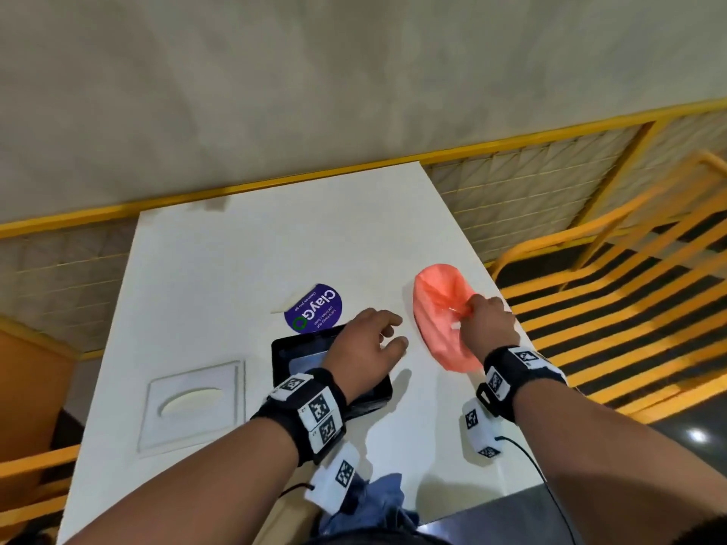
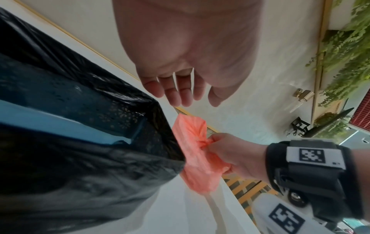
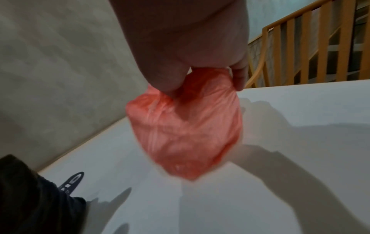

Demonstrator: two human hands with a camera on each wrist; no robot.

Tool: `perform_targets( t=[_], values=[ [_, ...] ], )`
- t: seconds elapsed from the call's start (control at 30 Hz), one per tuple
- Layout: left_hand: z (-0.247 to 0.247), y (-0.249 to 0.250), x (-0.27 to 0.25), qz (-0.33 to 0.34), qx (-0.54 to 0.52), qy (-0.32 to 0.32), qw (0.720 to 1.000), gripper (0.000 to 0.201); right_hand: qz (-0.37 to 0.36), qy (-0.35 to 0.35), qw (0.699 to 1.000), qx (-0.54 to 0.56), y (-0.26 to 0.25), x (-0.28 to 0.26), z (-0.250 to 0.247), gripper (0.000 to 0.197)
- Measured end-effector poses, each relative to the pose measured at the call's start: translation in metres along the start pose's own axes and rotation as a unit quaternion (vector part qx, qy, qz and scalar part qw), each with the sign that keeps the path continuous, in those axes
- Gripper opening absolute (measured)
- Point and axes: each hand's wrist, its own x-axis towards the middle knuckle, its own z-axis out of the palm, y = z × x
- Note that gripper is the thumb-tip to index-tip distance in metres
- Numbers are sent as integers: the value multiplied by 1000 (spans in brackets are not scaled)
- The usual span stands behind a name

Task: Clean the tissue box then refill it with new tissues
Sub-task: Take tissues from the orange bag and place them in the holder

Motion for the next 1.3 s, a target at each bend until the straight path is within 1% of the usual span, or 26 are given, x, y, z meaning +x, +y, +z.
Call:
perform_targets(
  t=[0.07,0.17,0.27,0.37,0.47,0.53,0.63,0.7,0.73,0.83,0.9,0.97,1.03,1.07,1.13,1.2,1.27,1.3],
  values=[
    [-9,-7,-3,-16,-13,21,1000,31,-31,29,998,56,-7,2,-6,23],
    [-25,-18,-6,-44,-48,63,996,27,-60,62,985,150,-24,-1,-26,17],
    [-39,-27,-10,-67,-75,96,990,28,-111,69,974,183,-48,-13,-52,14],
    [-53,-27,-13,-80,-96,137,983,32,-165,69,953,242,-73,-30,-72,15],
    [-68,-19,-20,-52,-105,194,974,38,-207,38,924,318,-99,-52,-79,15],
    [-78,-12,-25,-24,-96,218,971,45,-221,17,912,344,-113,-68,-80,15],
    [-90,-2,-33,12,-23,253,967,57,-242,-28,896,370,-129,-91,-79,14],
    [-93,1,-38,36,30,279,959,65,-260,-55,887,377,-136,-105,-77,13],
    [-95,2,-40,37,26,289,956,69,-268,-68,882,381,-139,-110,-77,14],
    [-99,1,-47,-7,-61,324,944,83,-293,-99,862,403,-146,-125,-77,17],
    [-100,-3,-53,-8,-42,336,941,86,-328,-107,856,386,-149,-134,-80,20],
    [-100,-6,-57,6,-18,327,945,85,-344,-118,848,385,-152,-141,-81,21],
    [-102,-9,-60,-7,-50,325,944,84,-333,-140,840,405,-154,-143,-82,20],
    [-104,-12,-61,-20,-69,329,942,80,-324,-153,835,418,-155,-144,-83,19],
    [-107,-19,-62,-33,-86,328,940,64,-315,-172,830,427,-156,-145,-83,17],
    [-109,-21,-65,-21,-82,320,944,49,-319,-172,826,432,-155,-145,-83,16],
    [-111,-17,-68,-4,-95,328,940,39,-309,-159,819,457,-152,-143,-82,20],
    [-111,-16,-69,-5,-121,337,934,38,-292,-157,814,476,-151,-142,-81,23]
  ],
)
